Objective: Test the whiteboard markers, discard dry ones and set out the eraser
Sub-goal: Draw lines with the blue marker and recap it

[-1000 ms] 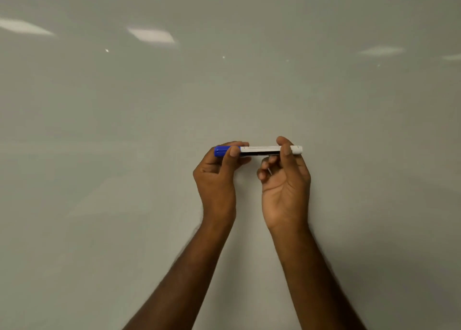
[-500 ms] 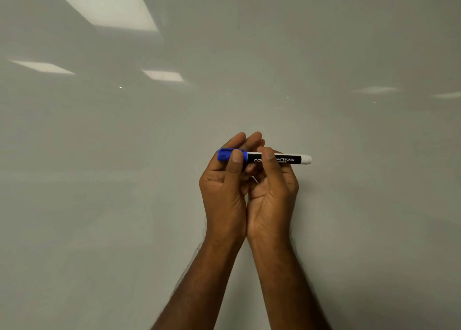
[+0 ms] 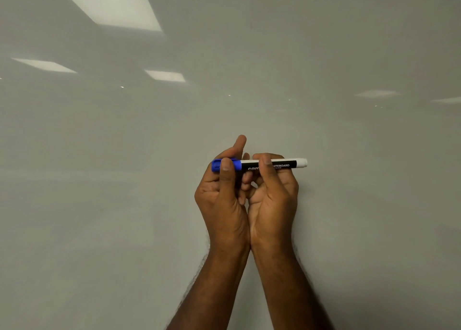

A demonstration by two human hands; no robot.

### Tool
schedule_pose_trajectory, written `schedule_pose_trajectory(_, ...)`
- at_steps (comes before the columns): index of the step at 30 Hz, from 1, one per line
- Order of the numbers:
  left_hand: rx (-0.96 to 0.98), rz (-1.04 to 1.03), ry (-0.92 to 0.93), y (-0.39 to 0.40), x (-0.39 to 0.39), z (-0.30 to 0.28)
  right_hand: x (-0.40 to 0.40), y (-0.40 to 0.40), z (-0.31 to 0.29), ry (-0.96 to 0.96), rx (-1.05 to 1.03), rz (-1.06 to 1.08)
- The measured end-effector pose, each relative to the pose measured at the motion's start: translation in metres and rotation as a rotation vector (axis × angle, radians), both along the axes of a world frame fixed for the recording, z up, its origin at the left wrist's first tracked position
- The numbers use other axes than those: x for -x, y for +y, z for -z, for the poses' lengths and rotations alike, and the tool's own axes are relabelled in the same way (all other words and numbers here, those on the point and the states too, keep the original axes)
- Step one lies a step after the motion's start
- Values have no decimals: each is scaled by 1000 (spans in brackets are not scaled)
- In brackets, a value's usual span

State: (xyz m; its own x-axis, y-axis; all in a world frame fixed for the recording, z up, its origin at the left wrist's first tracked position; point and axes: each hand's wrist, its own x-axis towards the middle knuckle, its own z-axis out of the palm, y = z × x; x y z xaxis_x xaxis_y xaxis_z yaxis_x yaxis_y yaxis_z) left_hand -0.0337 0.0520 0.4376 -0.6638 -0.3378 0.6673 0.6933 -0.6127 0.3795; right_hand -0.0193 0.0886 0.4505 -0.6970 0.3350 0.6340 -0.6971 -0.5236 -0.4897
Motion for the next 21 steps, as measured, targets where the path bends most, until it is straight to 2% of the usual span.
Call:
schedule_pose_trajectory(6, 33, 41, -8, 2, 4, 3, -1, 1, 0, -49, 104, -8)
schedule_pose_trajectory(13, 42, 26, -63, 2, 5, 6, 1, 1, 2, -46, 125, 14)
schedule_pose_trajectory(15, -44, 106, -95, 1, 3, 2, 1, 1, 1, -45, 160, 19)
schedule_pose_trajectory(18, -278, 285, -113, -3, -2, -7, 1, 3, 3, -35, 269, 28)
schedule_pose_trajectory(21, -281, 253, -96, -4, -3, -10, 3, 3, 4, 26, 266, 71)
